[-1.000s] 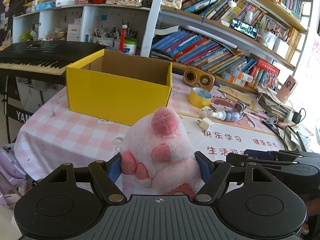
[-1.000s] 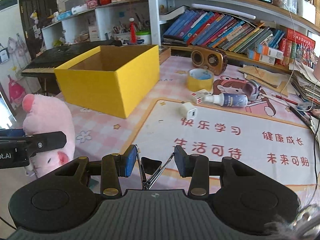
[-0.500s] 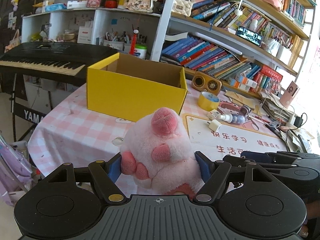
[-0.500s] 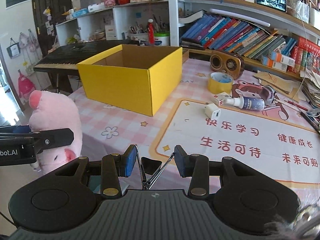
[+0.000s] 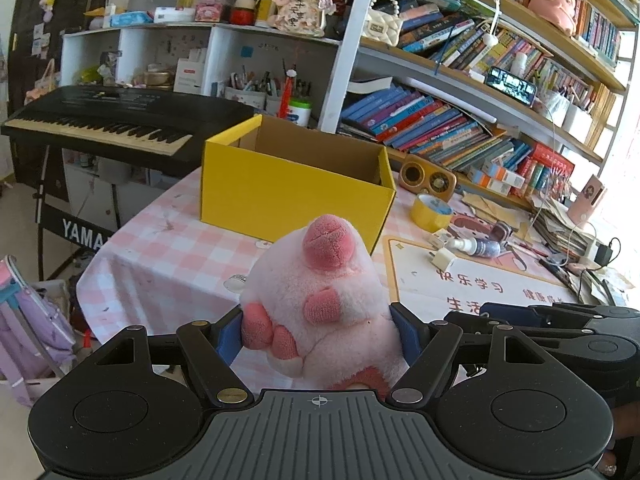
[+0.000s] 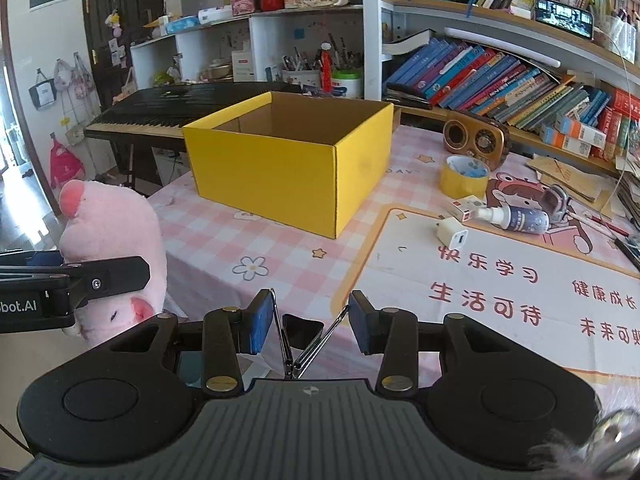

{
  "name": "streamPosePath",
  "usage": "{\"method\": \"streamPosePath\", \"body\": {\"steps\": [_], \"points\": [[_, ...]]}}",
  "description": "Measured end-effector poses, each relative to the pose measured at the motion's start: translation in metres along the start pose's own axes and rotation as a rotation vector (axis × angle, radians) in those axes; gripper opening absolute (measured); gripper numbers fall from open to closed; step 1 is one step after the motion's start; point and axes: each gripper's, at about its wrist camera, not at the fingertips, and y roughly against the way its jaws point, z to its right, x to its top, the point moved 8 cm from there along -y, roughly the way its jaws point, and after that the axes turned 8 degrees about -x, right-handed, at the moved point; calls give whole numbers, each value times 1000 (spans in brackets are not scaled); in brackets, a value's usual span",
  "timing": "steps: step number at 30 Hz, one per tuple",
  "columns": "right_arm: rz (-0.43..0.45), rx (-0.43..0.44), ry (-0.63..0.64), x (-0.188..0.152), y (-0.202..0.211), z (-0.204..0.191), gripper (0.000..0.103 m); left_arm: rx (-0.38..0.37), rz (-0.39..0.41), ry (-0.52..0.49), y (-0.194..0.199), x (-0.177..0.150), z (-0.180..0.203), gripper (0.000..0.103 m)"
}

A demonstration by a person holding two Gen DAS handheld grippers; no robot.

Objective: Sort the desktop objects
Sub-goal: 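Lift the pink plush pig with the left tool and carry it toward the yellow box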

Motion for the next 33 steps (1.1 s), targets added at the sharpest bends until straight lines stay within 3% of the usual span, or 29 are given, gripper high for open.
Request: {"method": "streamPosePath", "body": {"steps": [33], "points": [[-22,41,33,9,-16,-10,39,18,-16,15,-9,4,-7,75]]}}
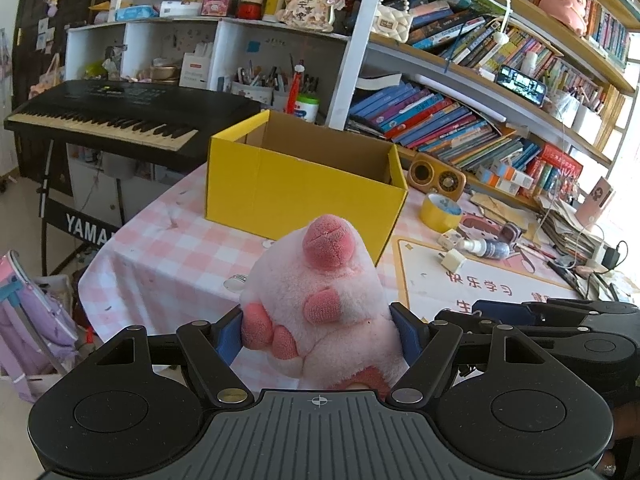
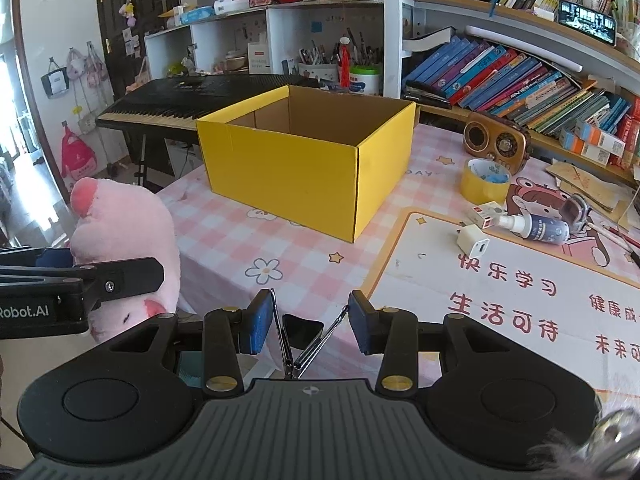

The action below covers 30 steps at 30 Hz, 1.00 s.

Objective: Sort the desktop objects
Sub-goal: 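Lift the pink plush pig with the left tool and carry it toward the yellow box, then lower the pig into the yellow box and open the left tool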

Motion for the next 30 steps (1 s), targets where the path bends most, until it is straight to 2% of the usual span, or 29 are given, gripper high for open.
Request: {"method": "streamPosePath", "body": {"steps": [9,16,22,30], "points": [[-13,19,8,6,-14,1,39,15,-12,16,-11,4,-6,75],[1,28,5,26,-26,10,39,16,8,-2,-25,19,-3,75],[42,52,15,59,-36,17,39,4,48,-14,-42,47,1,75],[139,107,42,126,-55,29,39,17,140,-31,-68,106,-1,75]]}}
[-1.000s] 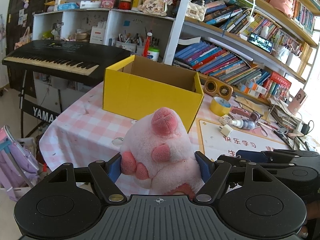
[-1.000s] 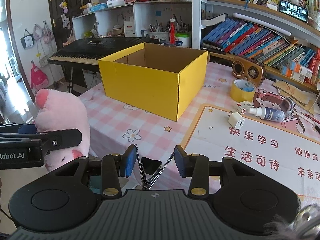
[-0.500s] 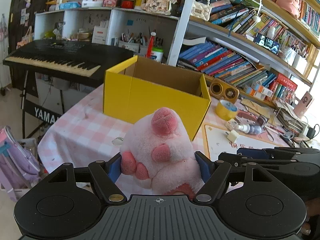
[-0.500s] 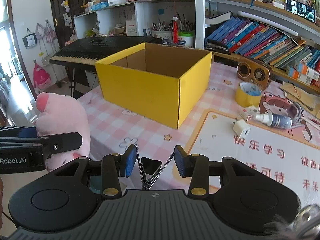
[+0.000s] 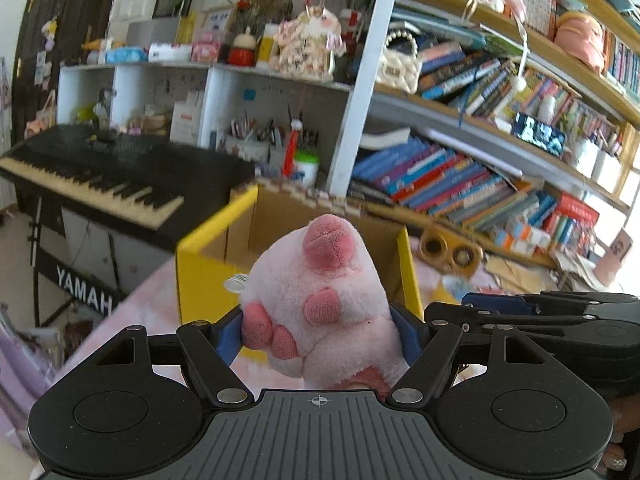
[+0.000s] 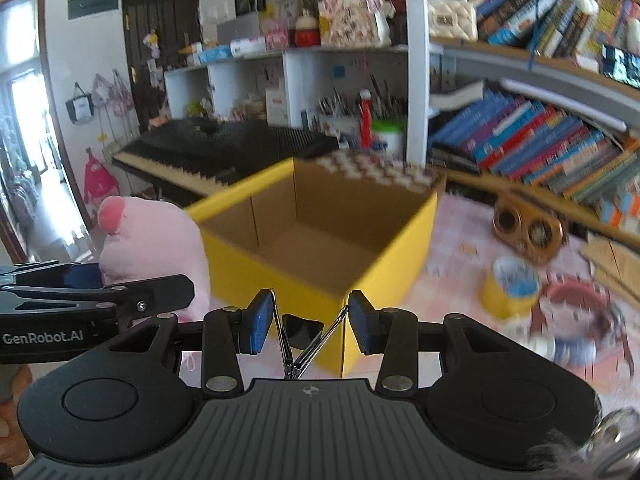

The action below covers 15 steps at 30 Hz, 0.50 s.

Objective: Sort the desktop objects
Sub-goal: 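Lower the pig into the yellow box and open the left tool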

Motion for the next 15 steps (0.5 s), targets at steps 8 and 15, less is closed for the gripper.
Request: {"method": "streamPosePath", "body": {"steps": [8,15], "points": [[44,61,25,51,-45,18,39,53,59,-8,-41,48,-8,75],[25,87,96,66,-97,32,39,89,26,-5,-90,70,-17,75]]}}
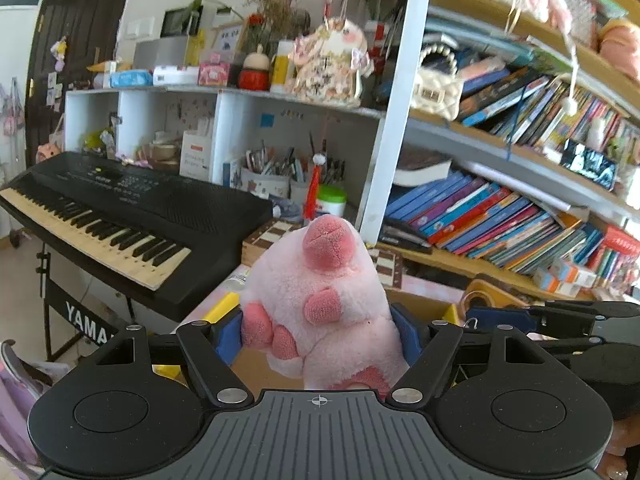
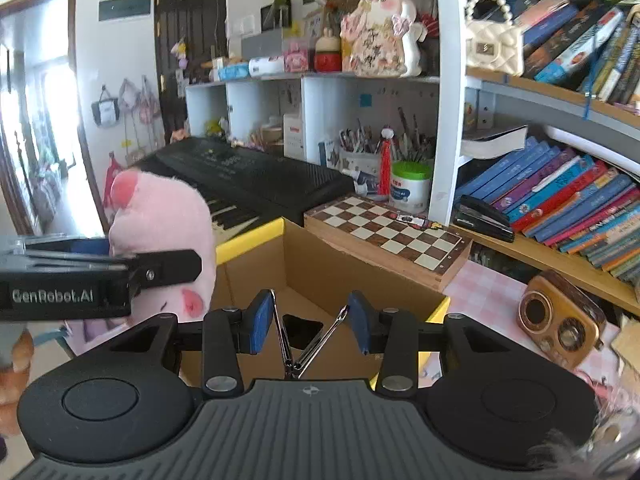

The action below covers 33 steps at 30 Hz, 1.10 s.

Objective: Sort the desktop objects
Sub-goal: 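Lower the pig into the yellow box and open the left tool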

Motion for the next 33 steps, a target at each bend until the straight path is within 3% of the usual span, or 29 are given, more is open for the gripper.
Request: {"method": "streamPosePath", "body": {"steps": [13,17,25,33], "points": [[-183,90,467,-25,-93,-13,39,20,-265,-130,-96,-15,3,76],[-240,109,587,-38,-115,-17,39,40,-335,-128,-115,-26,0,76],[-341,164,726,-63,-137,-21,39,41,-503,-141,-135,-53,-4,78],[-339,177,724,-62,-139,-21,40,63,-511,-102,-137,-53,-9,83]]}}
